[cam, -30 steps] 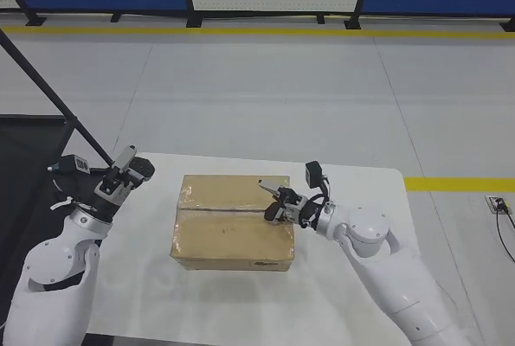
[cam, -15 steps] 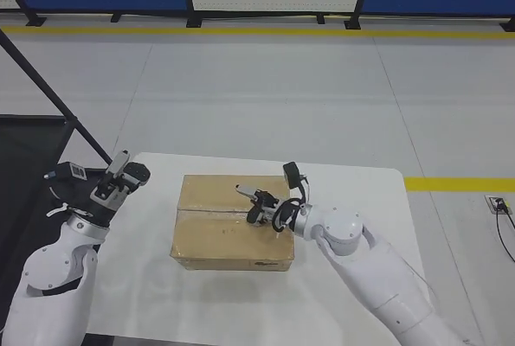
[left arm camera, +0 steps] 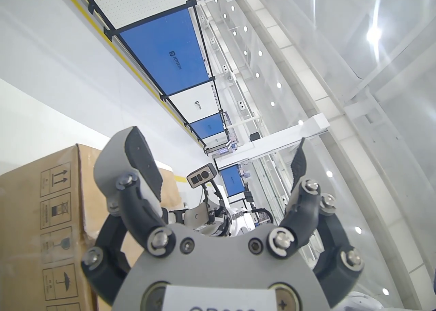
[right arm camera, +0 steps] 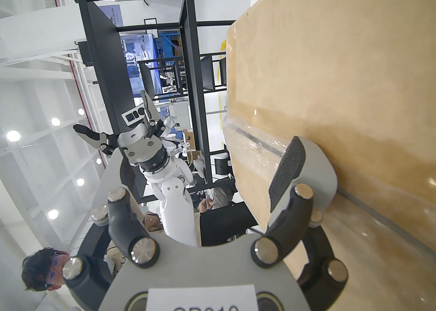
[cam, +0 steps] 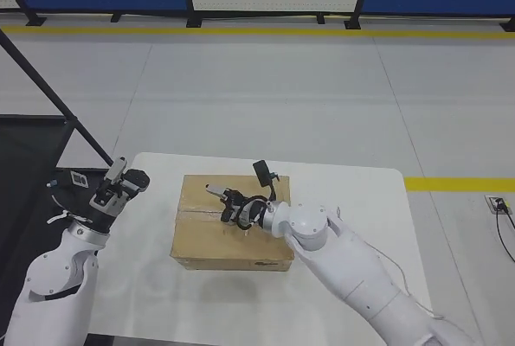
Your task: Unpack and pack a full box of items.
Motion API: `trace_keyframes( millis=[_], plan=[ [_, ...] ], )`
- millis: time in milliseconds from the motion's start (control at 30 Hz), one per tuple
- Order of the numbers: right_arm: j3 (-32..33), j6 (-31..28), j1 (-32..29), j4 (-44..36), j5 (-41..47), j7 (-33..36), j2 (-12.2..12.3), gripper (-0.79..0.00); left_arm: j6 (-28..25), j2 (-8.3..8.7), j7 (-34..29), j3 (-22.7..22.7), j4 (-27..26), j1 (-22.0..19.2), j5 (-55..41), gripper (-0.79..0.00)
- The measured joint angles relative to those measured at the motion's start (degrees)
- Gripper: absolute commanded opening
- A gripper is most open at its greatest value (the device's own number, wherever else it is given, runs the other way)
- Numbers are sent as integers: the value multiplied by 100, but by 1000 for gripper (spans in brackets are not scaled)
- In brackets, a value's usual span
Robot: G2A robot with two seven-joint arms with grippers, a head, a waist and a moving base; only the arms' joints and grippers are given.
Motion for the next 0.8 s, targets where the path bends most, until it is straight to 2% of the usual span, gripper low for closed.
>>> trace_keyframes(
  millis=[233,467,667,800],
  plan=[
    [-396,-191,266,605,329,-272,-451,0,-53,13,-51,-18,125,23,-131,0],
    [-625,-642,451,1220,752,-479,-931,0,-105,22,-94,-13,262,55,-271,0],
    [-756,-835,601,1700,795,-361,-1231,0,-135,29,-137,-8,360,67,-359,0],
    [-785,-980,697,1916,640,-118,-1329,0,-124,34,-148,13,401,50,-383,0]
  ],
)
